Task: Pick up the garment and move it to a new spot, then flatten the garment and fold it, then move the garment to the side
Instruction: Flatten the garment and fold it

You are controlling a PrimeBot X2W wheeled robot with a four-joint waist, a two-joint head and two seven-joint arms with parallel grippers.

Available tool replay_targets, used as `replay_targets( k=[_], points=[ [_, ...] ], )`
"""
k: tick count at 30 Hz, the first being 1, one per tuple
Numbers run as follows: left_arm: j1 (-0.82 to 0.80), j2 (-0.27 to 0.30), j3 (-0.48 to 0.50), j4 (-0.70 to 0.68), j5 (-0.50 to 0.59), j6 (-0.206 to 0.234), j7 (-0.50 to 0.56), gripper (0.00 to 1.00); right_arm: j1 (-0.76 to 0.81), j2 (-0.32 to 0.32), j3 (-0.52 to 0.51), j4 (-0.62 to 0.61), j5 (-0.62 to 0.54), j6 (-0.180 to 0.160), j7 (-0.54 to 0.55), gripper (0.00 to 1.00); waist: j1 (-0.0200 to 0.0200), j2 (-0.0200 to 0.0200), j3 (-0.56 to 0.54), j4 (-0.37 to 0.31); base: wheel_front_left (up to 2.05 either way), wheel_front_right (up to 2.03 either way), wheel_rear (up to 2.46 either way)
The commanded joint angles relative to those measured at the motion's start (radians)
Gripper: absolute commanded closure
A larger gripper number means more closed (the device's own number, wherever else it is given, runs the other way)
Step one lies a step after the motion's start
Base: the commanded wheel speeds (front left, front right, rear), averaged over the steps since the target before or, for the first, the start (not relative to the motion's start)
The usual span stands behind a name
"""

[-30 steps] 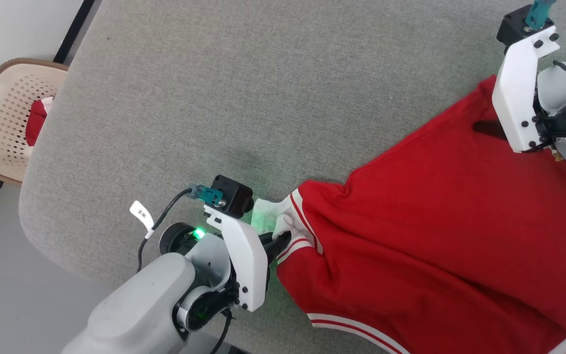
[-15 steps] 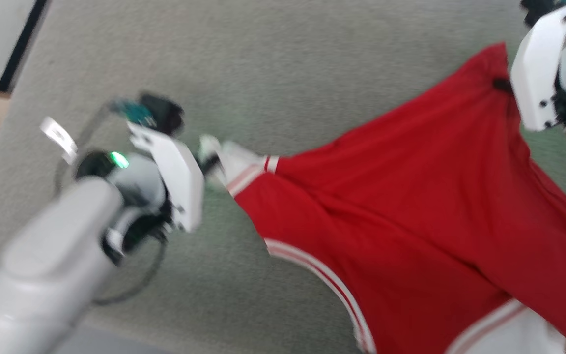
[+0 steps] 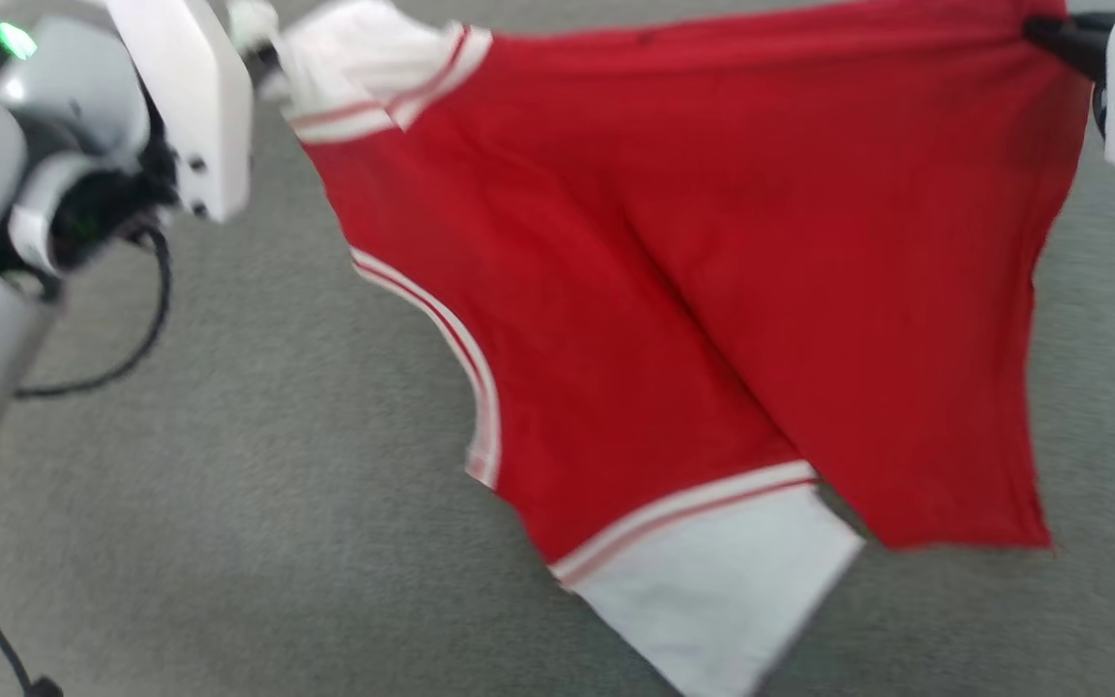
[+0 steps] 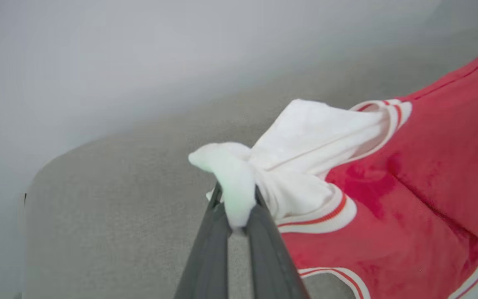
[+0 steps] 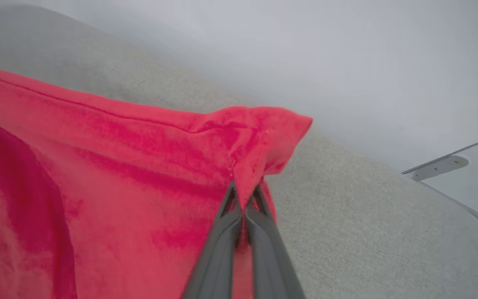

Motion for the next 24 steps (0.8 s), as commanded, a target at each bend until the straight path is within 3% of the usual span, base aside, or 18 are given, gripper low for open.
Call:
replay_targets(
  k=[1, 8, 12, 16, 21, 22, 24],
  points=[
    [-0.019, 0.01, 0.005, 0.009, 0.005, 0.0, 0.007, 1.0, -0.007, 0.001, -0.007, -0.002, -0.009, -0.001, -0.008, 1.0, 0.0, 0.0, -0.031, -0.037, 0.0, 0.0, 0.0],
    [-0.134, 0.002, 0.004, 0.094, 0.03, -0.024, 0.044, 1.0, -0.009, 0.015, -0.059, -0.033, -0.04, -0.001, -0.019, 1.0, 0.0, 0.0, -0.082, -0.1, 0.0, 0.0, 0.0],
    [-0.206, -0.019, 0.0, 0.159, 0.075, -0.048, -0.008, 1.0, -0.03, 0.034, -0.088, -0.021, -0.092, -0.001, -0.058, 1.0, 0.0, 0.0, -0.082, -0.121, 0.0, 0.0, 0.0],
    [-0.297, -0.056, 0.006, 0.249, 0.139, -0.071, -0.123, 1.0, -0.075, 0.076, -0.113, 0.023, -0.147, -0.001, -0.147, 1.0, 0.0, 0.0, -0.05, -0.134, 0.0, 0.0, 0.0],
    [-0.441, -0.11, 0.025, 0.387, 0.225, -0.062, -0.325, 1.0, -0.175, 0.136, -0.113, 0.131, -0.226, -0.001, -0.296, 1.0, 0.0, 0.0, 0.012, -0.146, 0.0, 0.0, 0.0],
    [-0.507, -0.132, 0.024, 0.435, 0.272, -0.062, -0.426, 1.0, -0.231, 0.156, -0.114, 0.183, -0.264, -0.001, -0.375, 1.0, 0.0, 0.0, 0.039, -0.147, 0.0, 0.0, 0.0],
    [-0.569, -0.153, 0.024, 0.49, 0.315, -0.053, -0.519, 1.0, -0.286, 0.177, -0.121, 0.231, -0.313, -0.001, -0.479, 1.0, 0.0, 0.0, 0.061, -0.148, 0.0, 0.0, 0.0]
  ],
)
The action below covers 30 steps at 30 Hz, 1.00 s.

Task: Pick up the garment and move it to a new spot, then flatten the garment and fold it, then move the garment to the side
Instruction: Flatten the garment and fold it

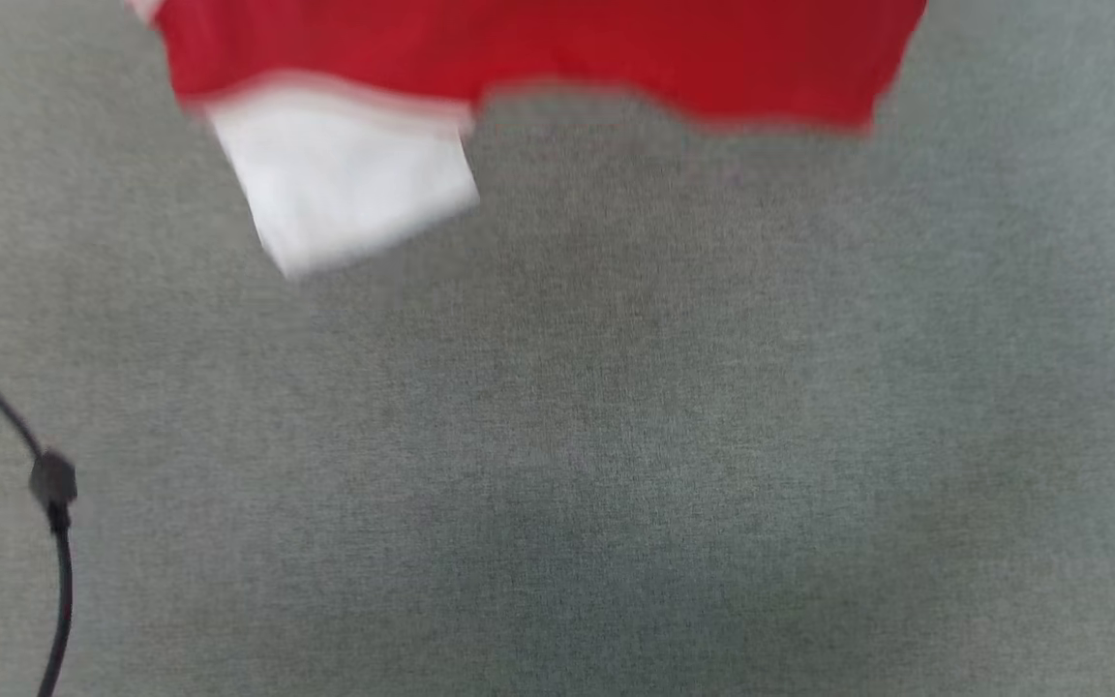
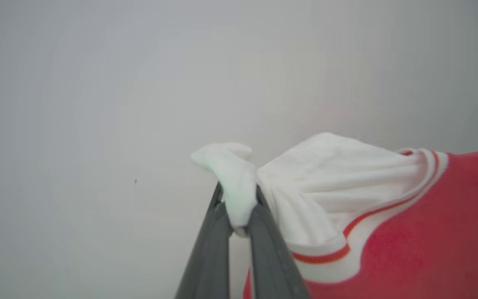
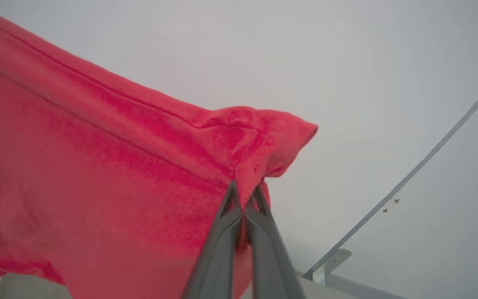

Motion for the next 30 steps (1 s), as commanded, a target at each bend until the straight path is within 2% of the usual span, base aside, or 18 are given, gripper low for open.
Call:
replay_targets(
  k=[1, 4, 7, 9, 12, 14, 19, 21, 24, 28, 30],
  points=[
    [-0.044, 0.0, 0.004, 0.016, 0.032, 0.008, -0.064, 1.0, -0.034, 0.007, -0.01, 0.028, -0.028, -0.001, -0.051, 1.0, 0.0, 0.0, 0.03, -0.003, 0.0, 0.0, 0.0],
    [-0.124, -0.029, 0.008, 0.085, 0.081, 0.019, -0.22, 1.0, -0.104, 0.044, -0.031, 0.106, -0.12, -0.001, -0.233, 1.0, 0.0, 0.0, 0.052, -0.003, 0.0, 0.0, 0.0],
    [-0.189, -0.056, 0.008, 0.132, 0.11, 0.011, -0.356, 1.0, -0.158, 0.069, -0.057, 0.177, -0.217, -0.001, -0.391, 1.0, 0.0, 0.0, 0.063, 0.005, 0.0, 0.0, 0.0],
    [-0.21, -0.068, 0.014, 0.153, 0.119, -0.001, -0.4, 1.0, -0.189, 0.079, -0.068, 0.223, -0.275, -0.001, -0.464, 1.0, 0.0, 0.0, 0.069, 0.014, 0.0, 0.0, 0.0],
    [-0.167, -0.076, -0.004, 0.192, 0.131, -0.053, -0.417, 1.0, -0.181, 0.11, -0.054, 0.306, -0.309, -0.001, -0.488, 1.0, 0.0, 0.0, 0.071, 0.025, 0.0, 0.0, 0.0],
    [-0.128, -0.087, -0.016, 0.228, 0.111, -0.094, -0.419, 1.0, -0.157, 0.115, -0.03, 0.355, -0.303, -0.001, -0.461, 1.0, 0.0, 0.0, 0.068, 0.037, 0.0, 0.0, 0.0],
    [-0.014, -0.099, -0.08, 0.309, 0.075, -0.152, -0.311, 1.0, -0.067, 0.116, 0.066, 0.392, -0.227, -0.001, -0.41, 1.0, 0.0, 0.0, 0.057, 0.06, 0.0, 0.0, 0.0],
    [0.014, -0.101, -0.086, 0.315, 0.055, -0.155, -0.285, 1.0, -0.04, 0.115, 0.083, 0.391, -0.196, -0.001, -0.393, 1.0, 0.0, 0.0, 0.054, 0.063, 0.0, 0.0, 0.0],
    [0.13, -0.116, -0.144, 0.273, -0.018, -0.158, -0.162, 1.0, 0.041, 0.094, 0.135, 0.355, -0.098, -0.001, -0.333, 1.0, 0.0, 0.0, 0.038, 0.08, 0.0, 0.0, 0.0],
    [0.271, -0.049, -0.213, 0.134, -0.152, -0.156, 0.041, 1.0, 0.173, 0.049, 0.202, 0.23, 0.071, -0.001, -0.222, 1.0, 0.0, 0.0, 0.015, 0.089, 0.0, 0.0, 0.0],
    [0.356, -0.013, -0.237, 0.053, -0.215, -0.157, 0.132, 1.0, 0.243, 0.002, 0.229, 0.146, 0.138, -0.001, -0.161, 1.0, 0.0, 0.0, 0.005, 0.095, 0.0, 0.0, 0.0]
  ],
)
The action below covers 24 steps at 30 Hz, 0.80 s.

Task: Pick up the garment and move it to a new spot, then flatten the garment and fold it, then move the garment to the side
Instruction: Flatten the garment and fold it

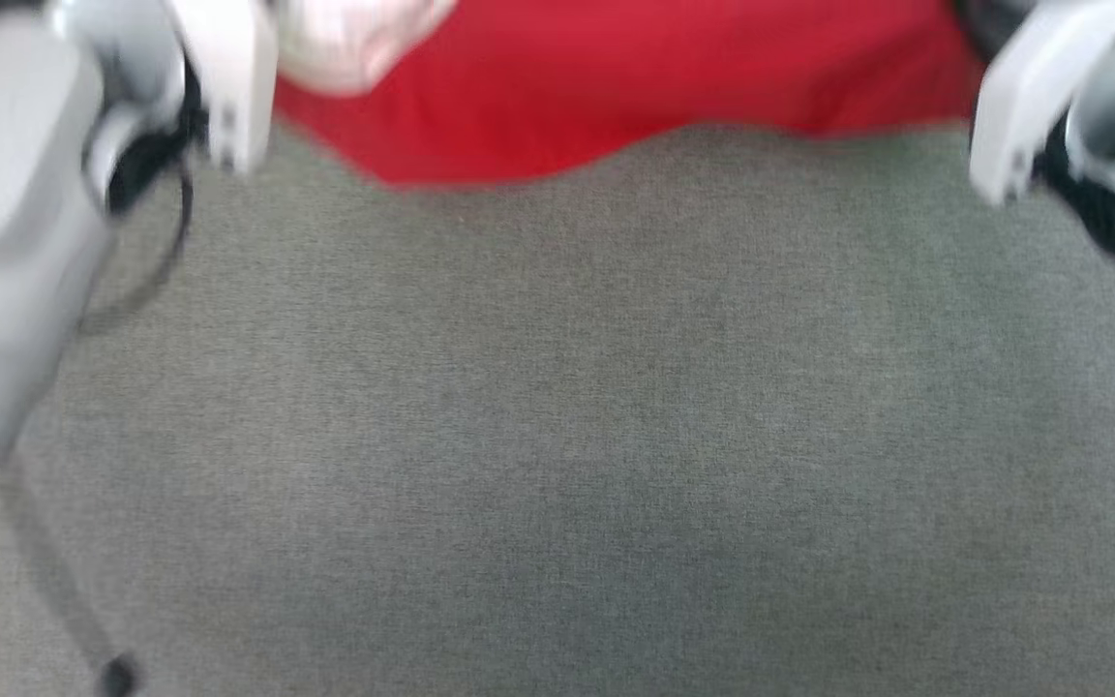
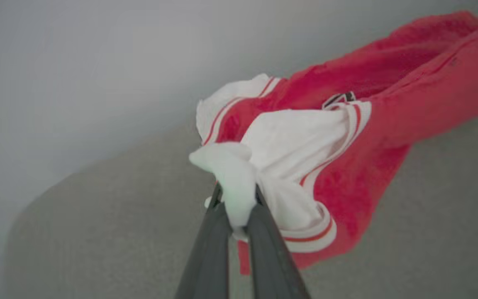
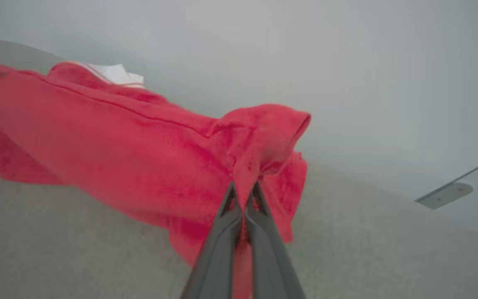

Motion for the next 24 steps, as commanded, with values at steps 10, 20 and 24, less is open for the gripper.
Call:
replay_targets(
  k=[10, 20, 24],
  points=[
    [0.424, 0.249, -0.039, -0.557, -0.15, 0.211, 0.23, 1.0, 0.398, -0.257, 0.011, -0.435, 0.234, -0.001, 0.254, 1.0, 0.0, 0.0, -0.034, 0.015, 0.0, 0.0, 0.0],
    [0.761, 0.459, -0.068, -0.978, -0.259, 0.471, 0.267, 1.0, 0.775, -0.376, -0.094, -0.712, 0.301, -0.001, 0.379, 1.0, 0.0, 0.0, -0.057, 0.004, 0.0, 0.0, 0.0],
    [0.854, 0.482, -0.091, -1.048, -0.291, 0.527, 0.268, 1.0, 0.904, -0.391, -0.123, -0.766, 0.308, -0.001, 0.424, 1.0, 0.0, 0.0, -0.071, 0.001, 0.0, 0.0, 0.0]
  ],
)
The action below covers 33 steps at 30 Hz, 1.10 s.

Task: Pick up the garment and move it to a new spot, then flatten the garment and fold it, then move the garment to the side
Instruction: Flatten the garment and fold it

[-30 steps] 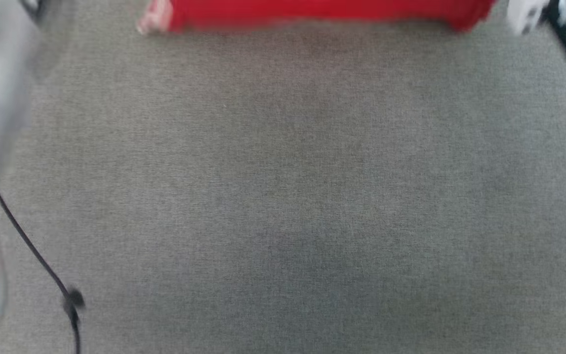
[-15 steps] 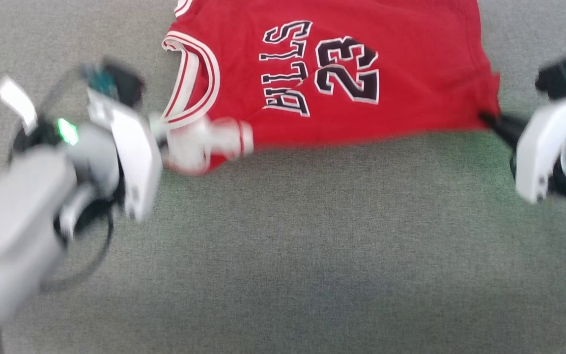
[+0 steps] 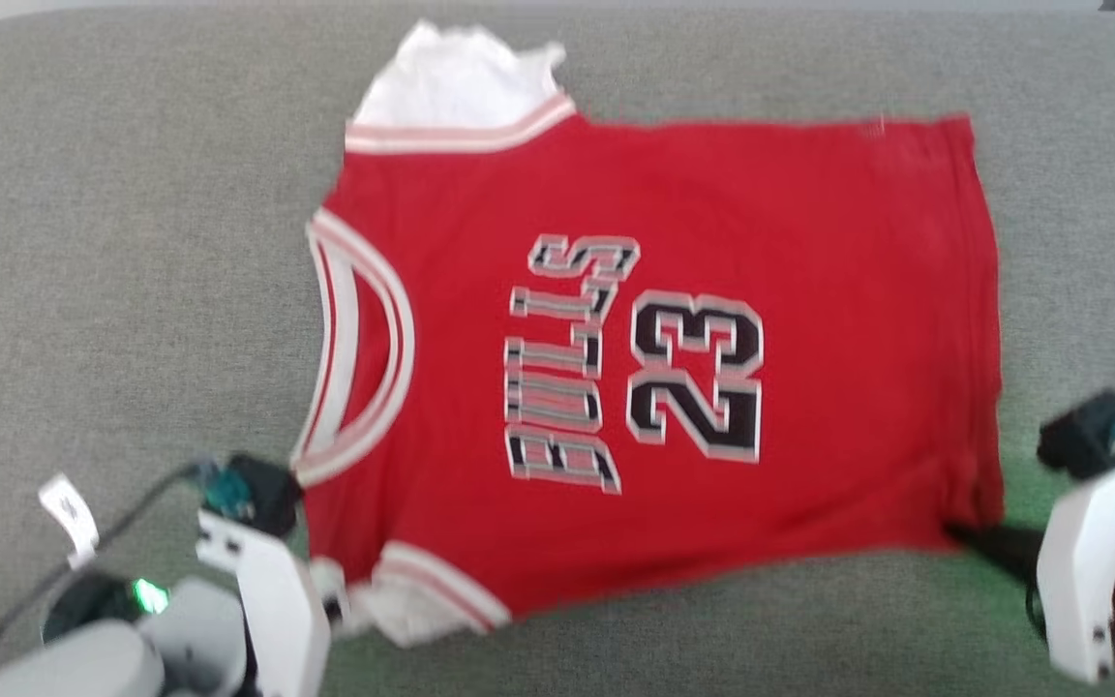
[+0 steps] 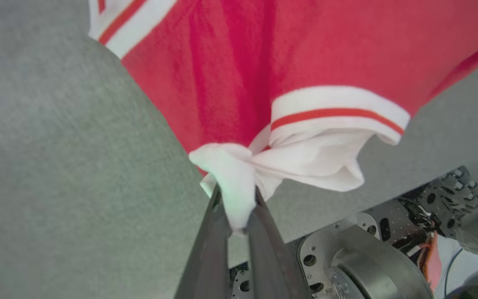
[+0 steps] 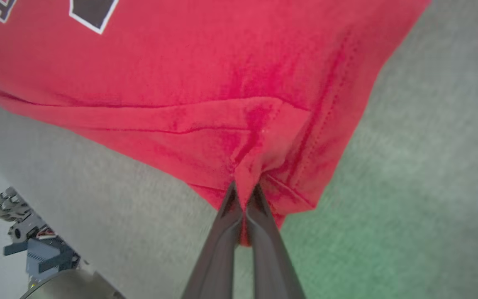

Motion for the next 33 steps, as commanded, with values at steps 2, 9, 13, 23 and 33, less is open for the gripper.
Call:
replay_targets(
  k=[2, 9, 13, 23, 33],
  points=[
    [0.056, 0.01, -0.017, -0.026, -0.032, 0.029, 0.014, 1.0, 0.083, -0.005, -0.022, -0.033, 0.025, -0.001, 0.041, 1.0, -0.0001, 0.0, -0.007, -0.001, 0.0, 0.0, 0.0],
    [0.059, 0.04, -0.008, -0.083, -0.027, 0.057, 0.016, 1.0, 0.198, 0.016, -0.139, -0.104, 0.017, -0.001, 0.05, 1.0, -0.0001, 0.0, -0.024, -0.011, 0.0, 0.0, 0.0],
    [0.009, 0.065, 0.02, -0.106, -0.001, 0.056, 0.01, 1.0, 0.21, 0.047, -0.207, -0.133, -0.009, -0.001, 0.037, 1.0, -0.0001, 0.0, -0.029, -0.018, 0.0, 0.0, 0.0],
    [-0.245, 0.04, 0.094, -0.006, 0.122, -0.076, 0.02, 1.0, 0.069, 0.169, -0.332, -0.149, -0.156, -0.001, 0.05, 1.0, -0.0001, 0.0, -0.003, -0.042, 0.0, 0.0, 0.0],
    [-0.388, -0.164, 0.062, 0.398, 0.132, -0.27, -0.004, 1.0, -0.157, 0.243, -0.229, 0.059, -0.224, -0.001, 0.054, 1.0, -0.0001, 0.0, 0.05, -0.051, 0.0, 0.0, 0.0]
  ],
)
